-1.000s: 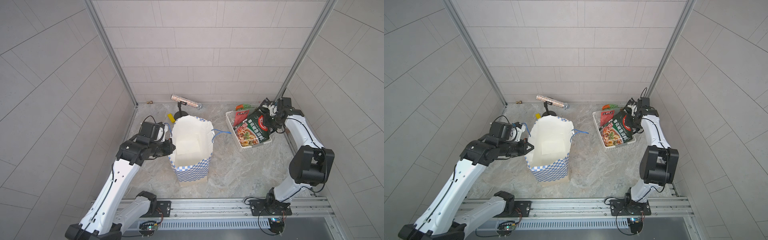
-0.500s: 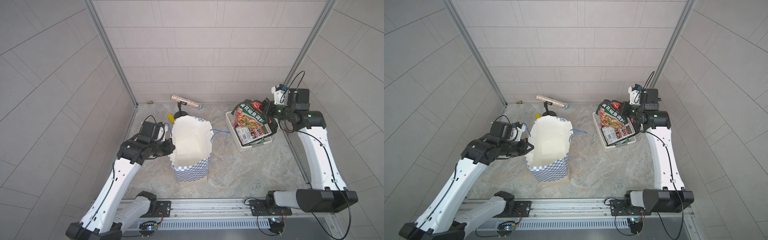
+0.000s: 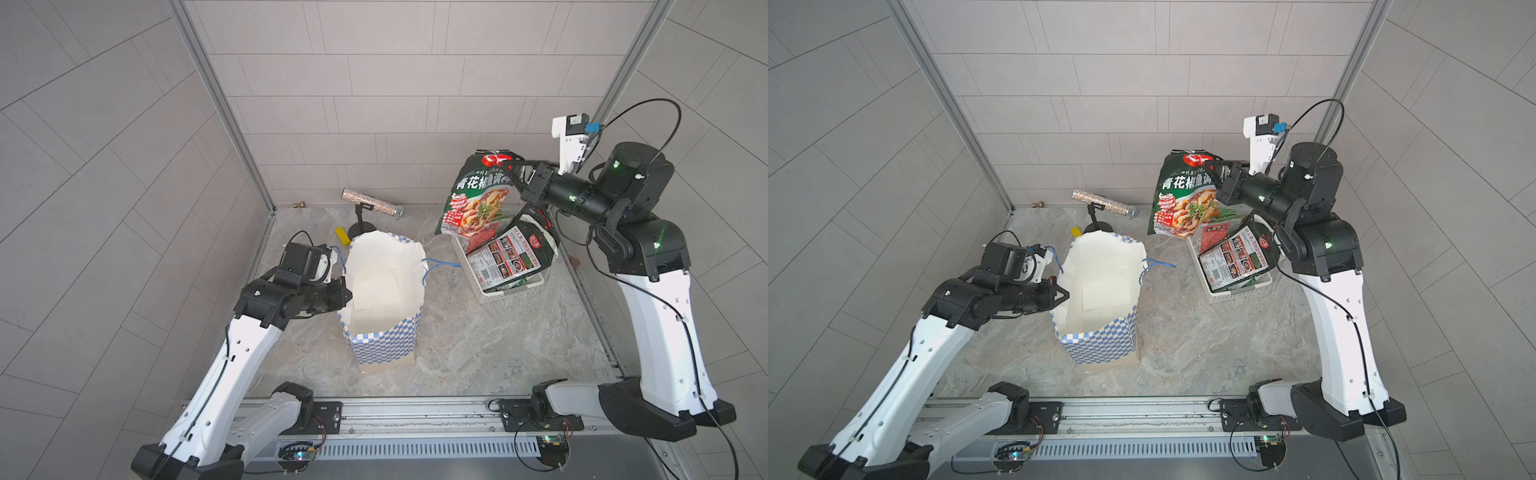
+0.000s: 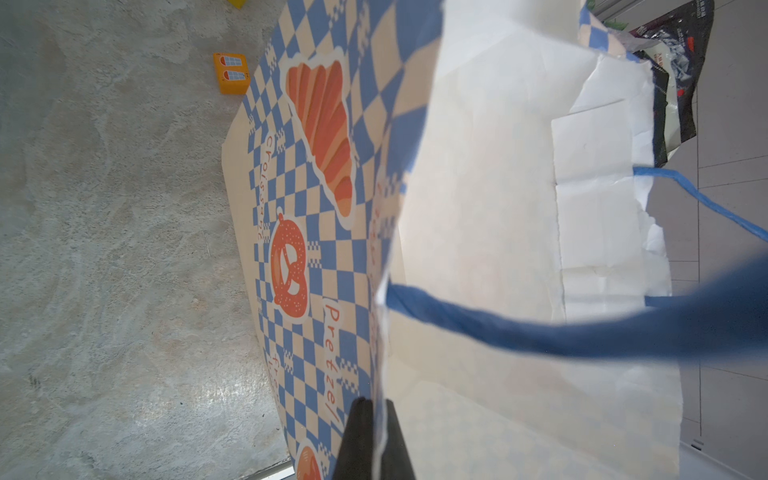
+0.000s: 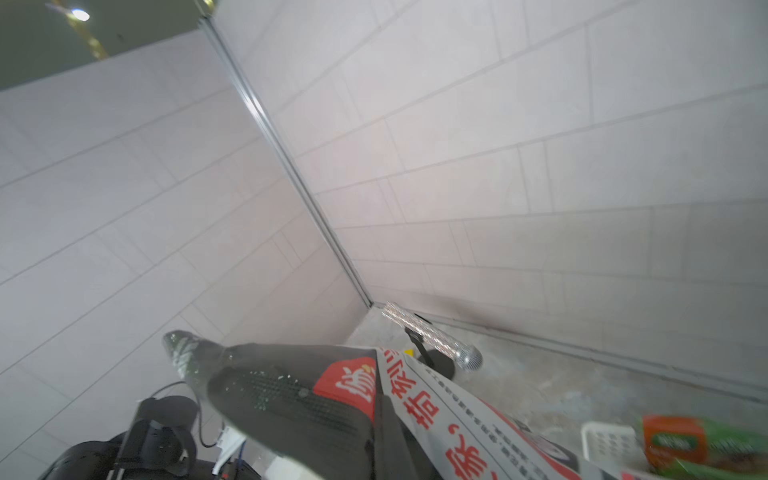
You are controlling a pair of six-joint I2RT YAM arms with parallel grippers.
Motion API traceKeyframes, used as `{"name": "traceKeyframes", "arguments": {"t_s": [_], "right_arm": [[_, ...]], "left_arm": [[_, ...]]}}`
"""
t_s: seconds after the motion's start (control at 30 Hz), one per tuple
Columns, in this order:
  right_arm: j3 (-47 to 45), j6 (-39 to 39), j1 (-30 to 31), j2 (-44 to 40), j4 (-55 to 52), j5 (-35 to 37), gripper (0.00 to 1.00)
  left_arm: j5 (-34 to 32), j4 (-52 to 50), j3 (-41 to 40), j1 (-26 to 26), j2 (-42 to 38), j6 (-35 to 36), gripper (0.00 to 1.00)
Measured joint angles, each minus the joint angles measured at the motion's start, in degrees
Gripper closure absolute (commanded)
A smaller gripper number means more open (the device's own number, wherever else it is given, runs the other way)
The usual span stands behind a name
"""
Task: Place the condiment packets inside the bag
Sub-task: Place the condiment packet in the paper bag.
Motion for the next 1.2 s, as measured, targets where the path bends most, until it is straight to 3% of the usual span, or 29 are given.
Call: {"name": "traceKeyframes", "arguments": {"t_s": [0.23, 0.53, 0.77, 1.03, 1.2], "right_arm": [[3.6, 1.6, 8.2, 4.9, 10.2, -5.1, 1.00], [2.6, 1.3, 17.3, 10.8, 10.8, -8.0, 1.00], [5.7, -1.1, 22.7, 12.9, -2.3, 0.5, 1.00], [16.2, -1.2, 27.2, 17.0, -19.8, 13.2, 1.00], [22.2, 0.5, 27.2, 20.9, -26.4, 15.3, 1.00]], "left_arm": [[0.3, -0.4, 0.3, -0.1, 0.0, 0.0, 1.00], [0.1, -1.3, 0.7, -0.2, 0.0, 0.0, 1.00], [-3.6, -1.6, 0.7, -0.3, -0.7, -0.9, 1.00], [-7.0, -0.9, 0.7, -0.3, -2.6, -5.3, 1.00], [-7.4, 0.1, 0.7, -0.3, -3.0, -7.7, 1.00]]}}
